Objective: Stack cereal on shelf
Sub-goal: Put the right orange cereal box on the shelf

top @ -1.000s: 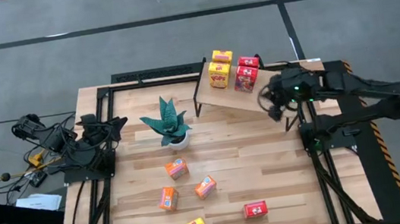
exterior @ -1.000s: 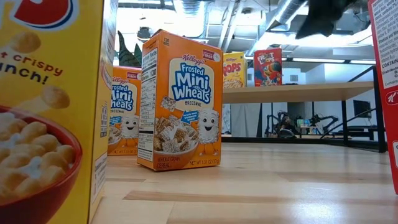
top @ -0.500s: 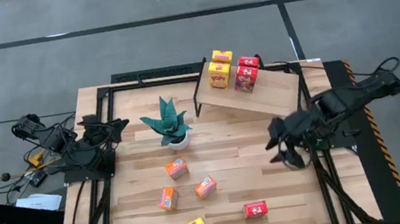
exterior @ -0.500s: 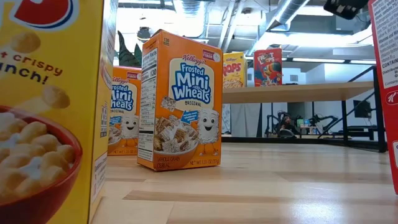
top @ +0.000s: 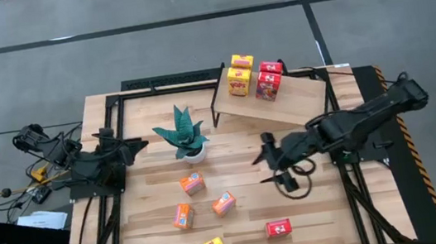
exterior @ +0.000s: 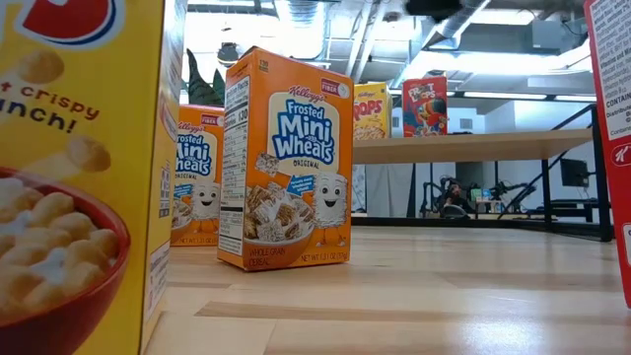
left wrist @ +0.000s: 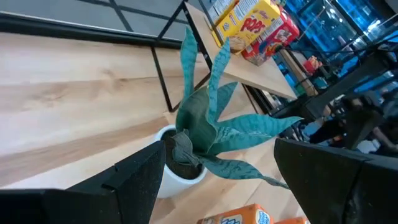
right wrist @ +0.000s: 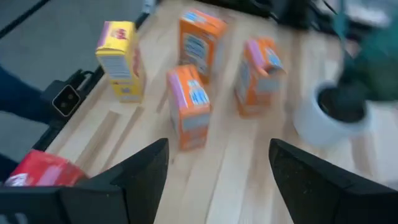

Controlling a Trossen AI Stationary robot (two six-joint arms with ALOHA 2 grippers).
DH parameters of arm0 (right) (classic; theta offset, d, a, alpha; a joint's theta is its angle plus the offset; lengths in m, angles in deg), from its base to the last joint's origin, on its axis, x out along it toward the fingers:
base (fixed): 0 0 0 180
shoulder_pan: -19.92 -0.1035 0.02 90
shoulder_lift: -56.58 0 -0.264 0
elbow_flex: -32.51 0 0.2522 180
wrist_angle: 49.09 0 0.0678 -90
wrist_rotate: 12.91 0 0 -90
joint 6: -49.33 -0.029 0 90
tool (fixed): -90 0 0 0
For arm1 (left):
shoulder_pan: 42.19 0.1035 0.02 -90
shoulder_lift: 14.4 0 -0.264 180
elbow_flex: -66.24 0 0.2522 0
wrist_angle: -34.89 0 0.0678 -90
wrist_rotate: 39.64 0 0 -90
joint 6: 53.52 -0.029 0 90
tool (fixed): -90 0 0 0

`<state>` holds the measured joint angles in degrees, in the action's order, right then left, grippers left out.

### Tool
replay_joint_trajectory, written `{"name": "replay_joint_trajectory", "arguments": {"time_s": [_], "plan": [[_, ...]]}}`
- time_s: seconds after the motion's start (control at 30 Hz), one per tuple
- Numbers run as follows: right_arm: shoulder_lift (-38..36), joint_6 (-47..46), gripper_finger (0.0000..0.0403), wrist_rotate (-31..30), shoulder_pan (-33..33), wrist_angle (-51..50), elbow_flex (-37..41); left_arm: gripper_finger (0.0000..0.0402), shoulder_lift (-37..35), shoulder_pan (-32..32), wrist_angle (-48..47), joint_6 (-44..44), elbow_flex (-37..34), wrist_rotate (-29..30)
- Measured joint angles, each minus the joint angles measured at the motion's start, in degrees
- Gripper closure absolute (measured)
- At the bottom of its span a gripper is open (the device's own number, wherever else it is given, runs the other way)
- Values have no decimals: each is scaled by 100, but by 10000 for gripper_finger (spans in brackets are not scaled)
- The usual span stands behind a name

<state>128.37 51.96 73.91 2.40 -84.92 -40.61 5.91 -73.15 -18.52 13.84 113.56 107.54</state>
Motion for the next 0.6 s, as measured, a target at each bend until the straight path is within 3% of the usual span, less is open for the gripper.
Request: {"name": "replay_joint_trajectory", "arguments": {"time_s": [0.17,0.4,0.6], "plan": [[830,809,81,325,122,467,-360,109,34,0,-61,197,0,4],[2087,926,56,553,160,458,-1513,109,190,0,-92,225,0,-318],[2926,928,57,929,156,345,-2258,109,309,0,-95,-20,0,-438]]}}
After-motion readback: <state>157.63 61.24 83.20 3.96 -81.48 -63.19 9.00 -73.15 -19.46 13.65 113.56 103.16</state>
